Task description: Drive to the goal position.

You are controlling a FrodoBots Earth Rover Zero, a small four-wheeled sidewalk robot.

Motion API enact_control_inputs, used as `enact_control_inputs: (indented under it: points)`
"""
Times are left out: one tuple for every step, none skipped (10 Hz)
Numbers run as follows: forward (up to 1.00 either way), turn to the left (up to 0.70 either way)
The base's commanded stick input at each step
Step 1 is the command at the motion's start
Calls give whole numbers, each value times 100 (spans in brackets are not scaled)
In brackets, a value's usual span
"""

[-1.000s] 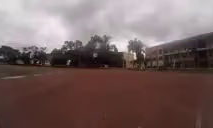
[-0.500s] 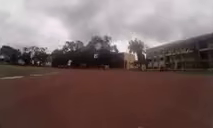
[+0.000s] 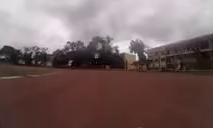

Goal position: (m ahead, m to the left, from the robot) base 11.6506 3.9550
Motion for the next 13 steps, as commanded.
enact_control_inputs:
  points:
    - [70, 0]
    - [70, 0]
    - [70, 0]
    - [70, 0]
    - [70, 0]
    - [70, 0]
    - [70, 0]
    - [70, 0]
    - [70, 0]
    - [70, 0]
    - [70, 0]
    - [70, 0]
    - [70, 0]
